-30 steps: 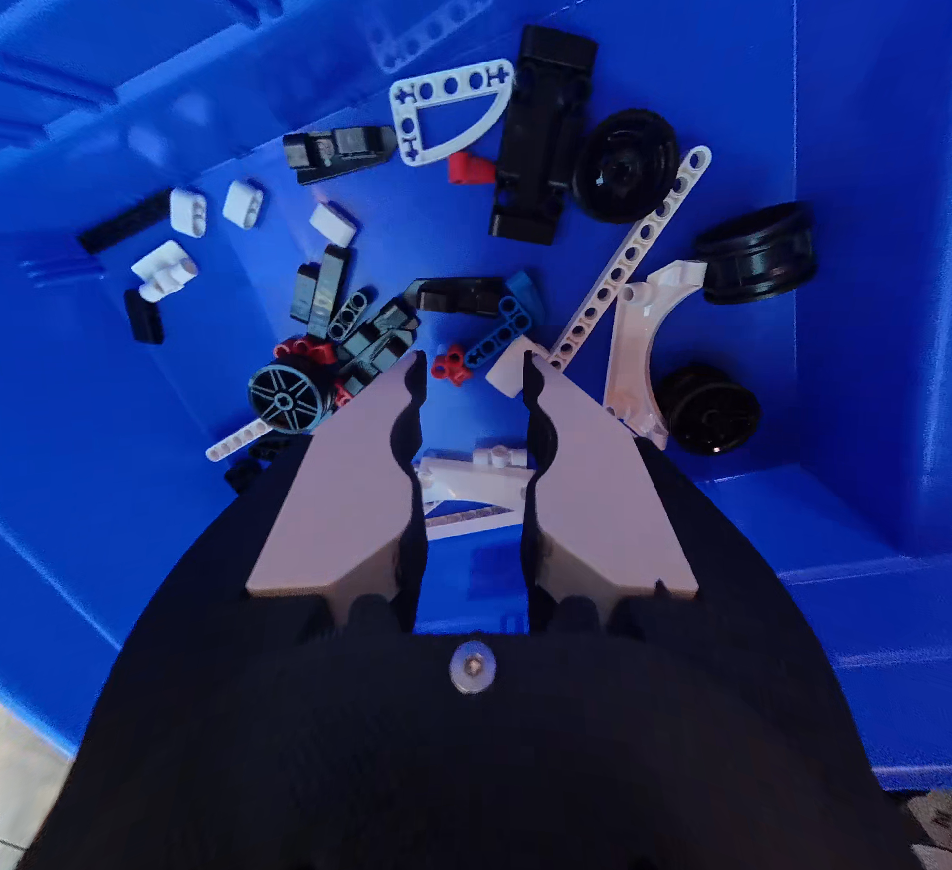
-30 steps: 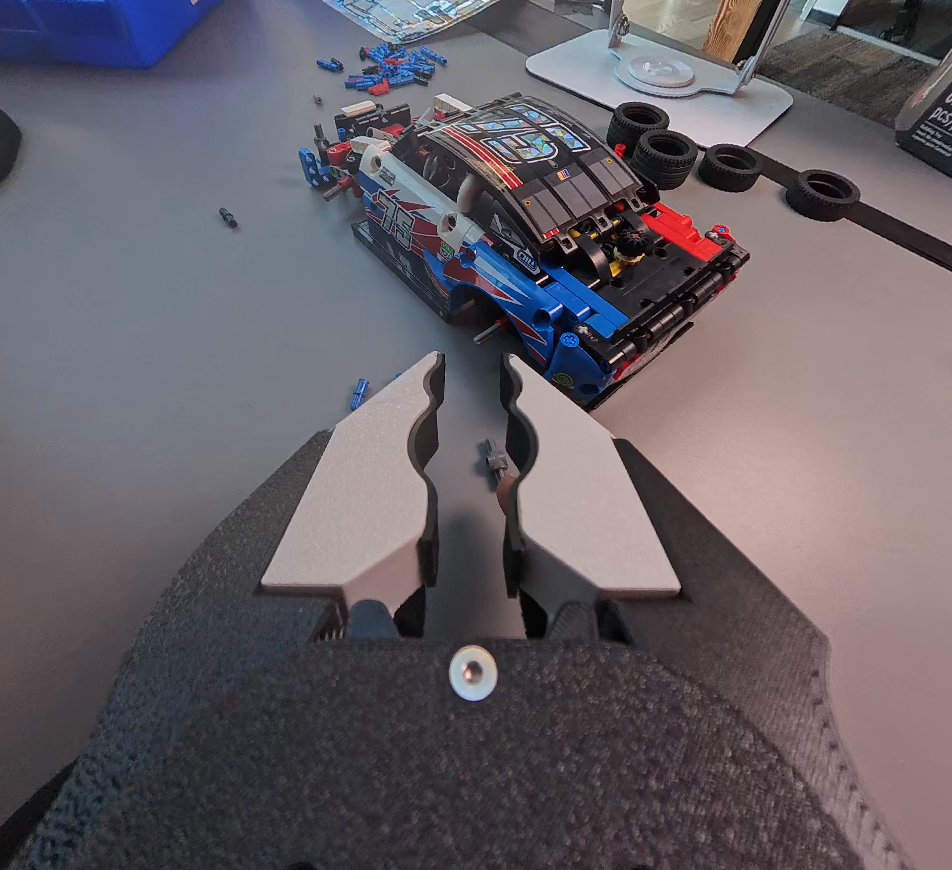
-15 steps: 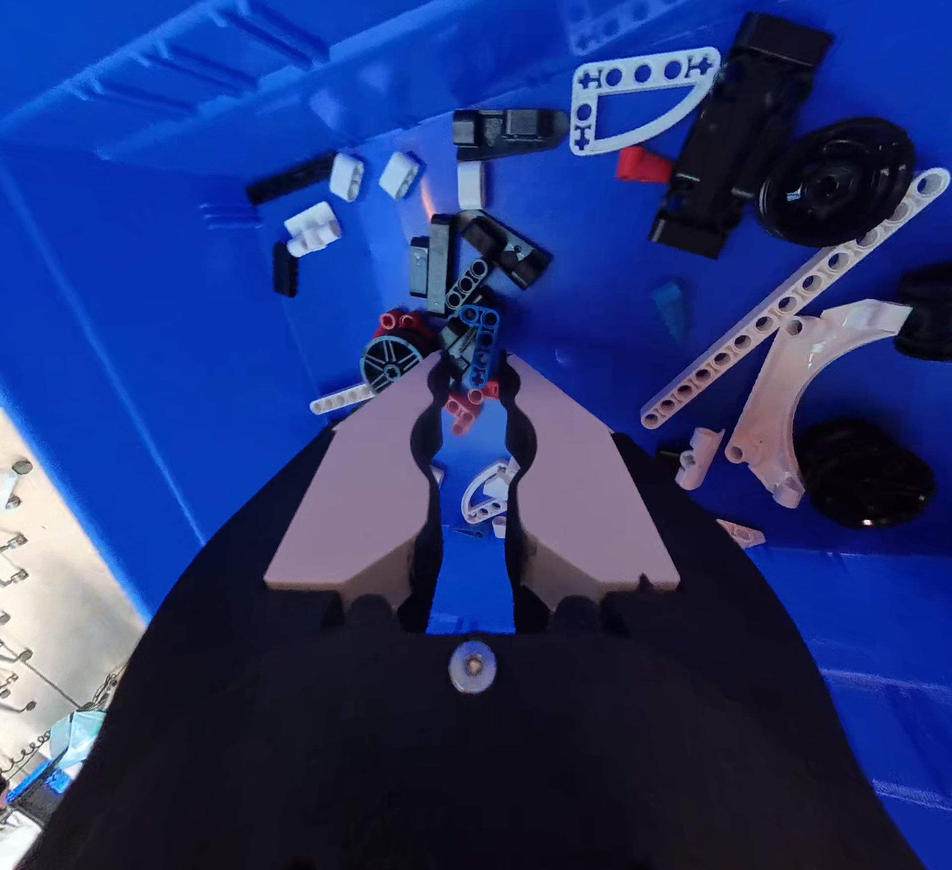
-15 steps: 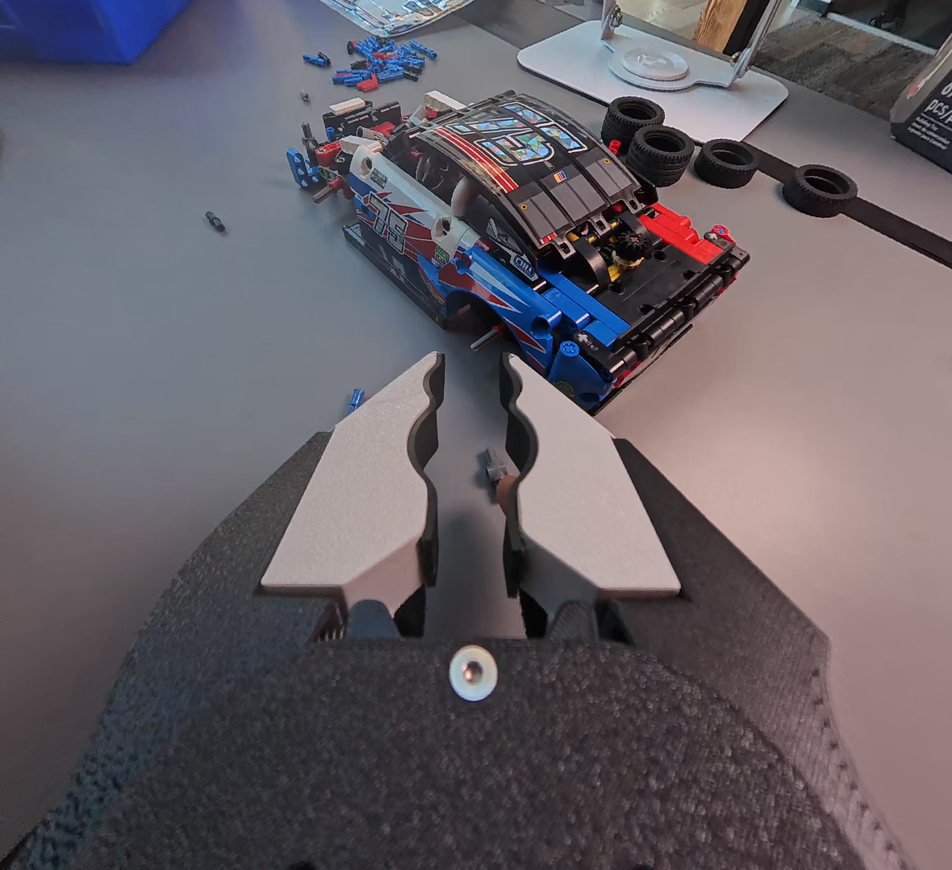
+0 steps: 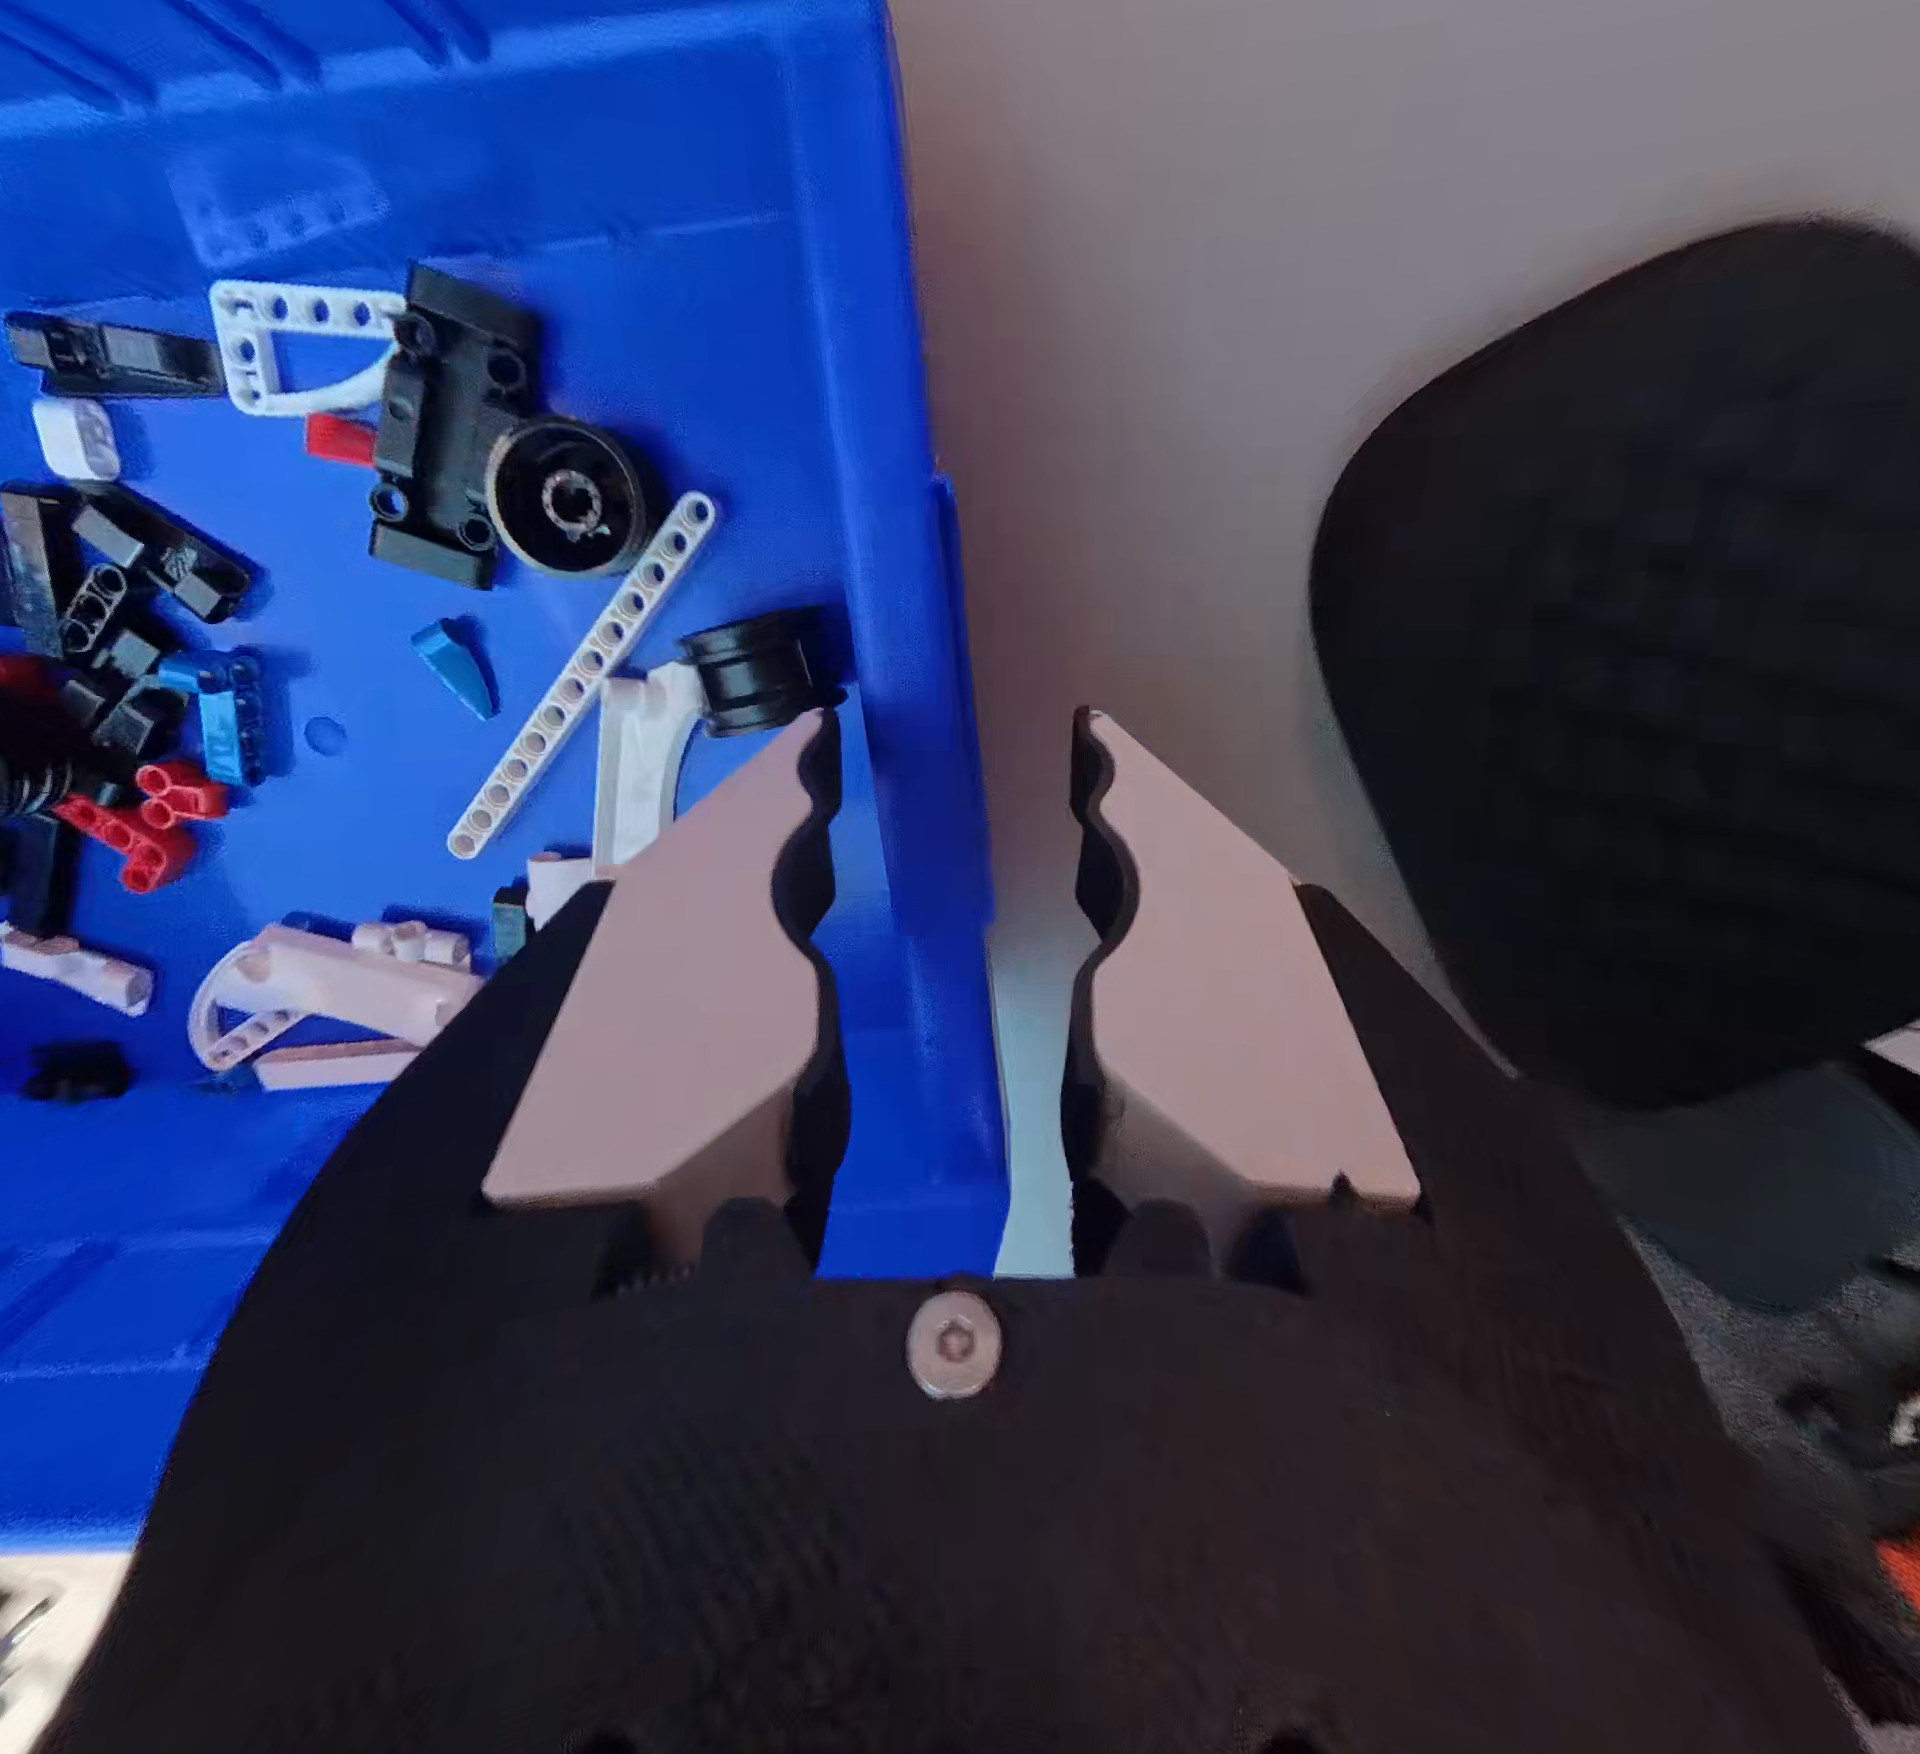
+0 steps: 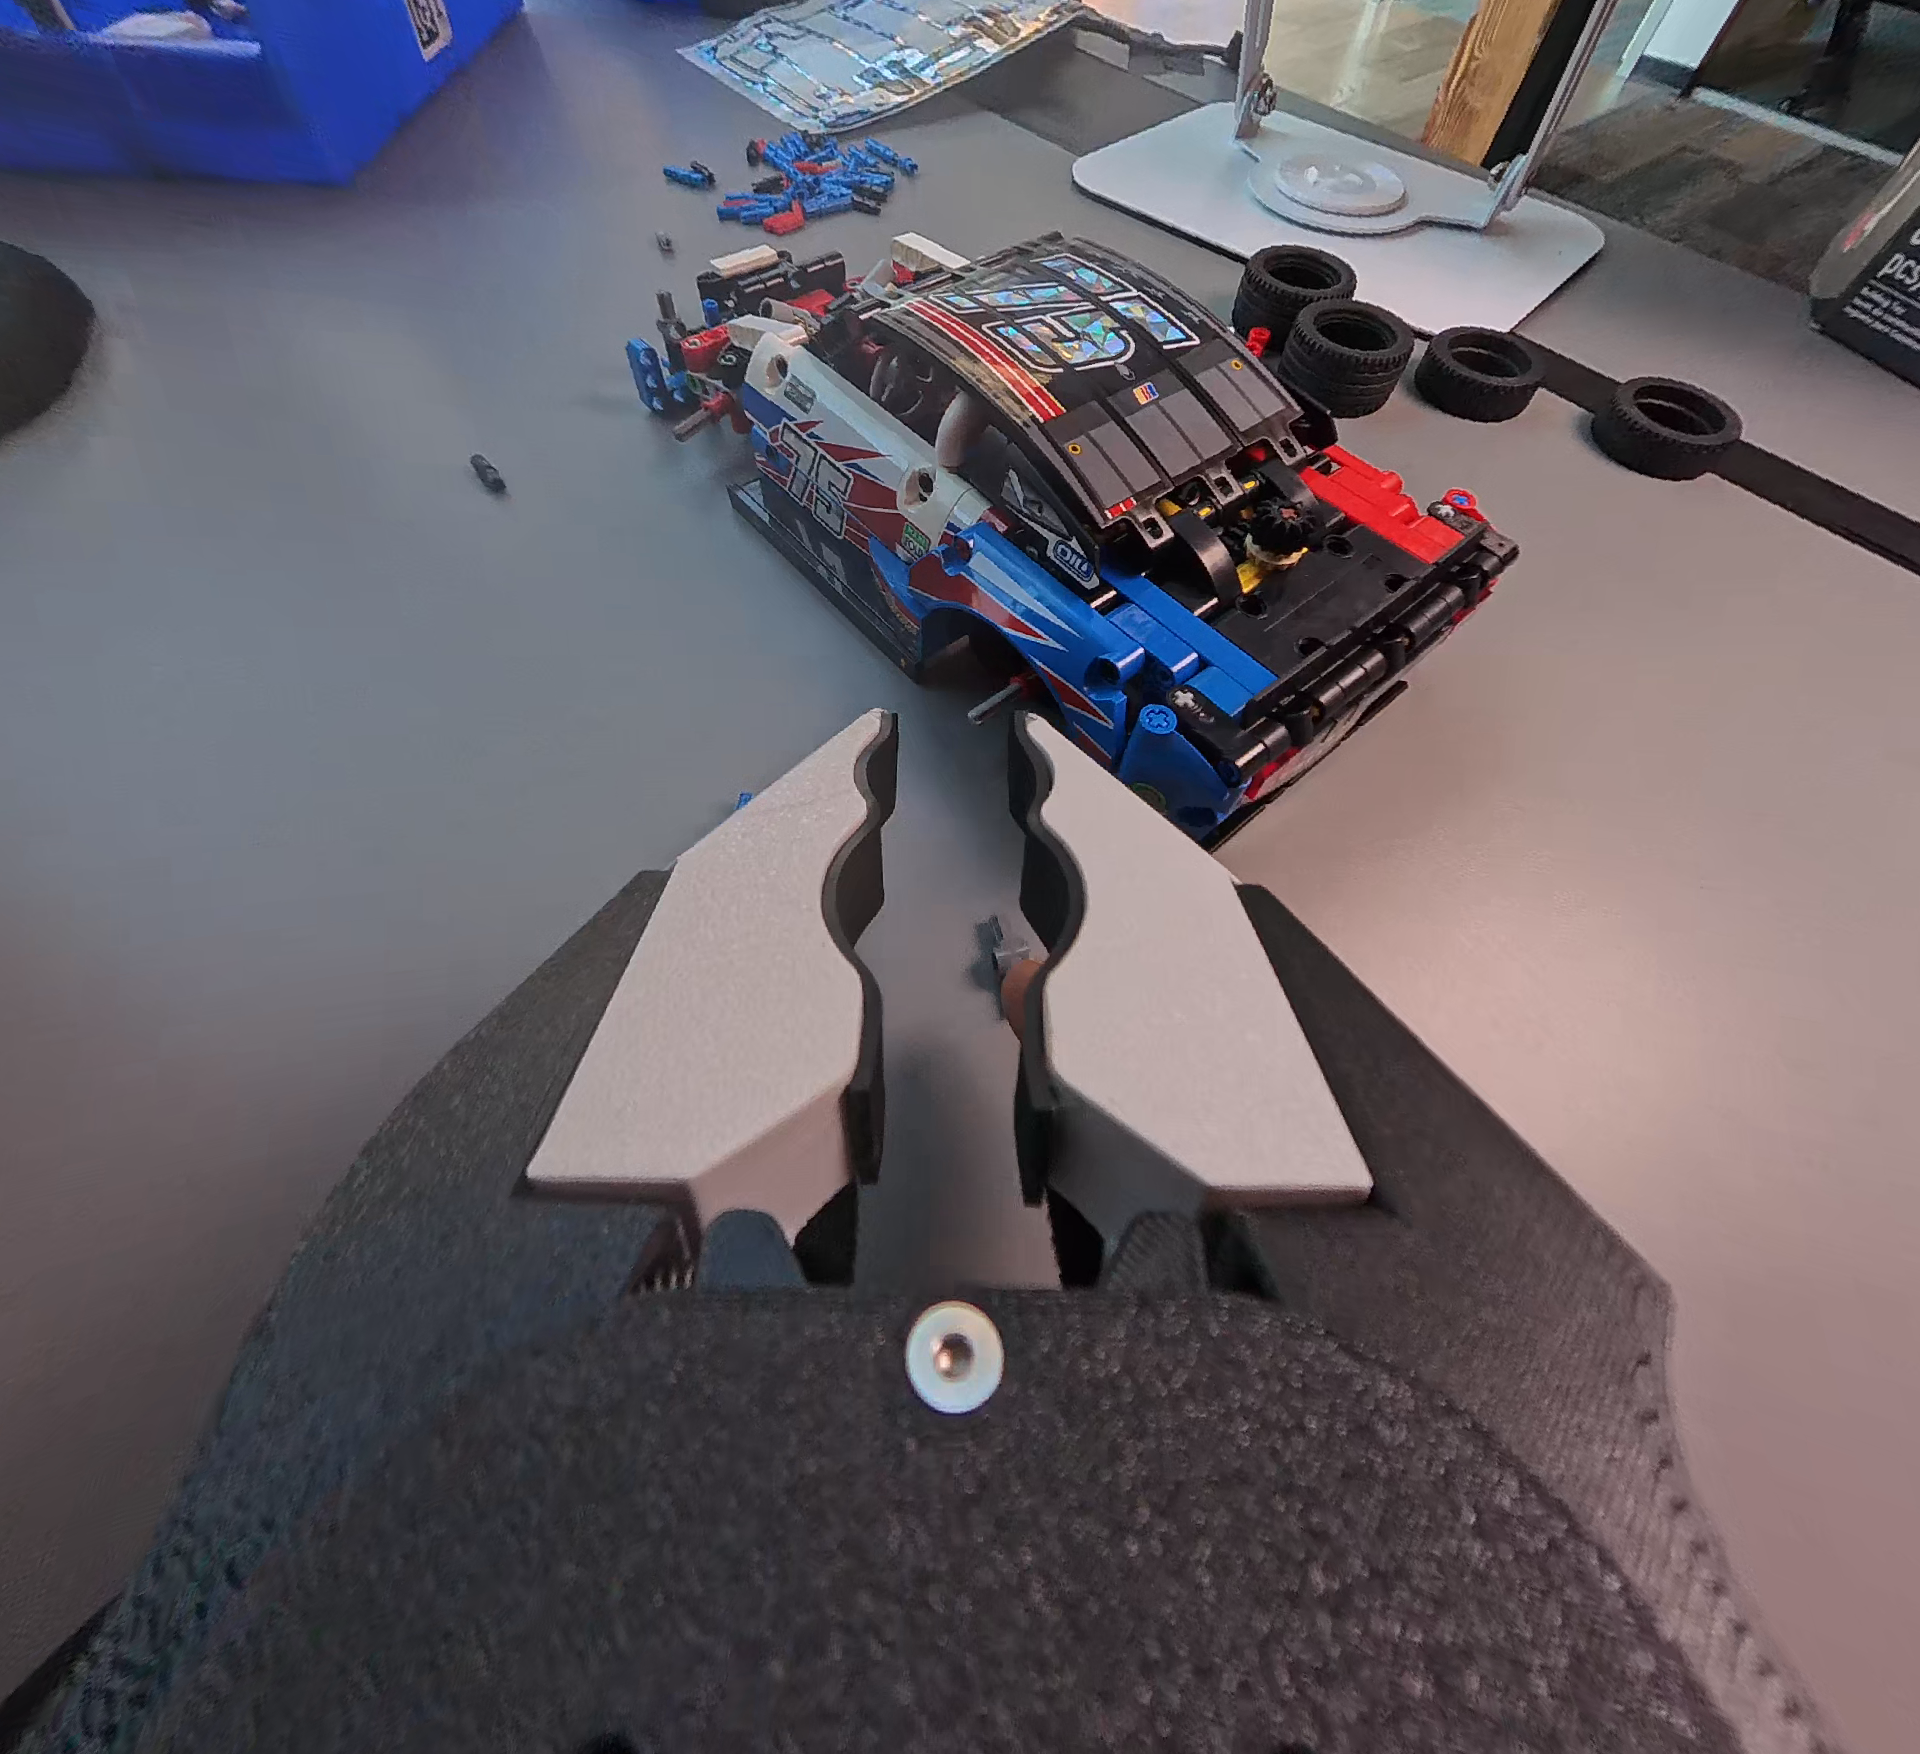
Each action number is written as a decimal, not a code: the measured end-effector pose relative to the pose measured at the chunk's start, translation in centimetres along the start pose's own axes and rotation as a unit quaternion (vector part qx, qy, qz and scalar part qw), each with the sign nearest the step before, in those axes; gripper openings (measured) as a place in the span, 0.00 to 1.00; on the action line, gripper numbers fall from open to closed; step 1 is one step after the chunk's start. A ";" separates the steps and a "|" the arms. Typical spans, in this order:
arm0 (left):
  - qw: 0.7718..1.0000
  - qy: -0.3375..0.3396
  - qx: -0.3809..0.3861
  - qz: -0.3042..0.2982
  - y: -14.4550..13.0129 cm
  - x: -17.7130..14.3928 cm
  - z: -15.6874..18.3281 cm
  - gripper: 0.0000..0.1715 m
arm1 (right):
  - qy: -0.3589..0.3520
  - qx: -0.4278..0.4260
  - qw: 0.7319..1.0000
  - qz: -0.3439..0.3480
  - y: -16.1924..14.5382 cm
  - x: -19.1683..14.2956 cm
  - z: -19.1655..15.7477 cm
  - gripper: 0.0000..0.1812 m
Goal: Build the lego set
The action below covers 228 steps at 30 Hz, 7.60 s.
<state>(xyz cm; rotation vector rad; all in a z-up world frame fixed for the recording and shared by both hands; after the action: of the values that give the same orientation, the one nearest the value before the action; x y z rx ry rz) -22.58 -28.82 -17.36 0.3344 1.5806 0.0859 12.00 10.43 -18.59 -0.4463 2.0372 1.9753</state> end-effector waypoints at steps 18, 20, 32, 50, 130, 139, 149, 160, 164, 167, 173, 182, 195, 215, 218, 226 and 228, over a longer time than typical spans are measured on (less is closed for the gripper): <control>0.996 0.043 -0.070 0.020 0.2 -3.9 1.2 0.13 | 0.017 -0.024 0.999 0.044 1.4 -1.8 -1.3 0.10; 0.996 0.049 -0.067 0.025 0.0 -3.6 1.4 0.13 | 0.016 -0.019 0.999 0.044 1.3 -1.7 -1.1 0.10; 0.992 0.088 -0.083 0.042 -1.4 0.5 1.7 0.13 | 0.017 -0.015 0.999 0.035 1.0 -1.3 -1.2 0.10; 0.955 0.166 -0.229 0.094 -6.6 -7.7 -15.9 0.26 | 0.014 -0.011 0.999 0.028 0.8 -0.9 -1.0 0.10; 0.949 0.038 -0.095 -0.299 -8.4 1.4 -16.3 0.04 | 0.003 -0.008 0.999 0.036 0.6 -1.6 -0.6 0.10; 0.963 0.050 -0.076 -0.254 -7.6 0.8 -14.6 0.00 | 0.006 -0.014 0.999 0.043 1.0 -1.9 -0.8 0.10; 0.959 0.043 -0.049 -0.277 -8.0 0.7 -14.3 0.04 | 0.007 -0.017 0.999 0.045 1.1 -2.0 -1.0 0.09; 0.955 -0.004 -0.066 -0.289 -8.3 1.9 -14.8 0.05 | 0.004 -0.013 0.999 0.043 0.9 -2.0 -0.8 0.10; 0.957 -0.021 -0.053 -0.285 -8.2 1.9 -14.6 0.03 | 0.007 -0.015 0.999 0.039 0.8 -1.9 -0.9 0.10; 0.970 -0.045 -0.053 -0.232 -7.2 1.1 -14.0 0.03 | 0.006 -0.019 0.999 0.045 1.0 -2.1 -1.0 0.10; 0.997 -0.020 -0.048 0.057 -0.4 -6.1 -11.7 0.03 | 0.007 -0.026 0.997 0.070 1.8 -2.9 -1.2 0.09; 0.830 -0.172 -0.035 0.529 16.7 -9.7 2.8 0.03 | 0.066 -0.081 0.987 0.119 5.0 -1.7 -5.4 0.07; 0.653 -0.437 -0.208 0.582 27.3 1.9 11.8 0.03 | 0.005 -0.206 0.964 0.168 9.7 4.2 -9.6 0.10; 0.766 -0.280 0.031 0.578 25.6 1.8 13.2 0.14 | 0.216 0.046 0.967 0.128 7.2 4.9 -9.6 0.03; 0.797 -0.161 0.160 0.560 25.2 2.2 14.6 0.13 | 0.320 0.201 0.917 0.124 7.3 4.3 -8.9 0.03; 0.785 -0.028 0.250 0.567 25.1 2.1 16.5 0.14 | 0.424 0.362 0.828 0.054 5.9 4.8 -8.4 0.02; 0.782 -0.025 0.261 0.565 25.0 2.2 16.7 0.12 | 0.426 0.360 0.829 0.038 5.5 5.1 -8.8 0.02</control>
<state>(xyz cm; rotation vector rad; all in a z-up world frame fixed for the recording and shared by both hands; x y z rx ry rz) -2.13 -7.02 -13.69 1.6887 1.1165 0.5626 5.35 1.63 -15.25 -1.2041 3.1218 0.8818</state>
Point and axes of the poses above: each gripper's, where its closed fingertips meet, x out along the fingers, y out of its top, z = x × y across the jaws, the point moved 6 cm from there along -x, back along the fingers, and after that the axes turned 5 degrees about x, right-handed, at the moved point
